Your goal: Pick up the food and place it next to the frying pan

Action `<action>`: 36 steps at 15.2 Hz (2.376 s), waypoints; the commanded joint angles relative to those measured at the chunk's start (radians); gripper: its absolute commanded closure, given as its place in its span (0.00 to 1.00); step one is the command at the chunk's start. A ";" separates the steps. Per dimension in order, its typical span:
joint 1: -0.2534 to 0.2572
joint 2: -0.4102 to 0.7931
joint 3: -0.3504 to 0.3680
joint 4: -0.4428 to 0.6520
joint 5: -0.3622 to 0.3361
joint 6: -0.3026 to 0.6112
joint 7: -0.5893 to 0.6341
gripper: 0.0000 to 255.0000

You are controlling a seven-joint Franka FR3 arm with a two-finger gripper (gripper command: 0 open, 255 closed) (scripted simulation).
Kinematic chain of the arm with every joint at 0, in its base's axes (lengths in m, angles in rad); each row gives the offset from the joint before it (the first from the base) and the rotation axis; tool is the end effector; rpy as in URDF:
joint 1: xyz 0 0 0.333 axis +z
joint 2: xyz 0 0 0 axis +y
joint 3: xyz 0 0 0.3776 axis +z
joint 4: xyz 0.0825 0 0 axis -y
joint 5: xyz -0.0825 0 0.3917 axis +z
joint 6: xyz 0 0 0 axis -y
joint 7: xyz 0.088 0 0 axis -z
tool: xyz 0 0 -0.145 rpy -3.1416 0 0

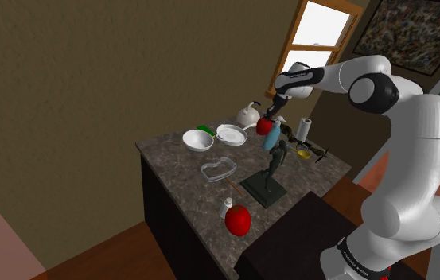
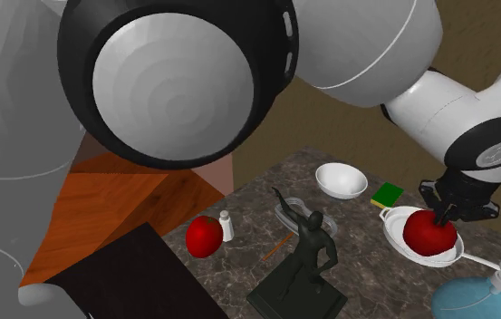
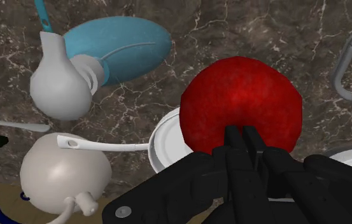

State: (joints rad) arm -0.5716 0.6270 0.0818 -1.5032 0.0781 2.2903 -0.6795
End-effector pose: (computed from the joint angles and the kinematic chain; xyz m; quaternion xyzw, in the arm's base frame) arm 0.6796 -0.3709 0.3249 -0.9934 -0.0614 -0.0973 0.0011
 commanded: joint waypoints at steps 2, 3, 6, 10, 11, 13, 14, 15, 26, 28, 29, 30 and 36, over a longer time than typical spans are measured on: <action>-0.005 0.025 0.000 0.008 0.001 0.016 -0.010 1.00; -0.005 0.031 0.000 0.005 0.001 0.026 -0.011 1.00; -0.005 0.053 0.000 -0.001 0.002 0.054 -0.014 1.00; -0.004 0.083 0.000 -0.008 0.002 0.090 -0.018 1.00; -0.004 0.092 0.000 -0.008 0.002 0.099 -0.019 1.00; -0.004 0.108 0.000 -0.009 0.003 0.116 -0.021 1.00; -0.004 0.116 0.000 -0.009 0.003 0.124 -0.021 1.00; -0.004 0.125 0.000 -0.009 0.003 0.132 -0.022 1.00; -0.002 0.228 0.000 0.010 0.003 0.217 -0.032 1.00; -0.002 0.249 0.000 0.017 0.003 0.230 -0.034 1.00; -0.002 0.259 0.000 0.021 0.003 0.237 -0.035 1.00; -0.001 0.270 0.000 0.025 0.003 0.243 -0.036 1.00; -0.001 0.277 0.000 0.028 0.003 0.248 -0.036 1.00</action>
State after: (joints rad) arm -0.5728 0.9043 0.0814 -1.4756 0.0812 2.5378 -0.7158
